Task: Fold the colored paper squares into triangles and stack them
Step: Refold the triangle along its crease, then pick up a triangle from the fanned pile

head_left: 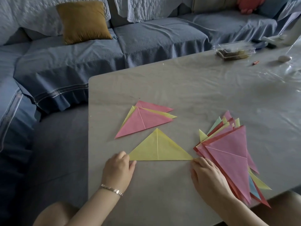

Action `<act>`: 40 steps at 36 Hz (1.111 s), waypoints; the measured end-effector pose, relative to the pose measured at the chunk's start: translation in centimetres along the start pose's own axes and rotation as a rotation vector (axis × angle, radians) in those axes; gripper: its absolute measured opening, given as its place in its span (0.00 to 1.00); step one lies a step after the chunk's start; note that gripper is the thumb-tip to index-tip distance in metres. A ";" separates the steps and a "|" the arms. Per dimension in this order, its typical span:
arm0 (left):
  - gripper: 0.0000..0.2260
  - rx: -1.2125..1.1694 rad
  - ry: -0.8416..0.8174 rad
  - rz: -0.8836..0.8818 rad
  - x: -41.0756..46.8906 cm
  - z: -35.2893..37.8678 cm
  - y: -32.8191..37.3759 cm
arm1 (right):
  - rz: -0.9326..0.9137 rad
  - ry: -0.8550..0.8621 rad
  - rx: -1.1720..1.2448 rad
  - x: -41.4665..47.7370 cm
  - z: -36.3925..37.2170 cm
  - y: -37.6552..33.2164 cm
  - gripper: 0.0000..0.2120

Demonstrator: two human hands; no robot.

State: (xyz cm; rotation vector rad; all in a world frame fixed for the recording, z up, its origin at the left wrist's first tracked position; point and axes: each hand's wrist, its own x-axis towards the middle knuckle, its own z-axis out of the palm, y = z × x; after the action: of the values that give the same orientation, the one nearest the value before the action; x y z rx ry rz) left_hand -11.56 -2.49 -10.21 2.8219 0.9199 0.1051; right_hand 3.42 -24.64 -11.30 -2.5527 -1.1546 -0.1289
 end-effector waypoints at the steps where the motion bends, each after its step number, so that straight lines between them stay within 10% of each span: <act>1: 0.13 0.011 -0.030 -0.027 0.7 -0.5 0.4 | 0.019 -0.023 0.013 0.2 -0.3 0.1 0.08; 16: 0.19 -0.186 -0.290 -0.358 4.0 -1.2 3.4 | 0.351 -0.282 -0.128 3.5 -3.7 4.8 0.21; 19: 0.06 -0.337 -0.189 -0.294 3.6 -1.5 3.4 | 0.386 -0.231 -0.083 3.5 -4.1 4.7 0.13; 26: 0.08 -0.505 0.166 -0.289 6.3 -4.7 3.3 | 0.394 -0.259 -0.057 3.4 -4.5 4.9 0.14; 35: 0.17 -0.317 0.229 -0.180 8.9 -5.7 4.5 | 0.358 -0.254 0.067 3.9 -6.4 0.3 0.21; 40: 0.06 -1.111 -0.431 -0.304 4.2 -5.0 9.6 | 0.220 -0.214 0.186 4.1 -5.5 -3.7 0.20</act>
State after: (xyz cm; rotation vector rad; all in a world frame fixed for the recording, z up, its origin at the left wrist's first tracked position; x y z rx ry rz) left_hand -3.23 -6.95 -3.47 1.5833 0.8044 -0.0325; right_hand 3.67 -21.26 -4.29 -2.5492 -0.8994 0.2971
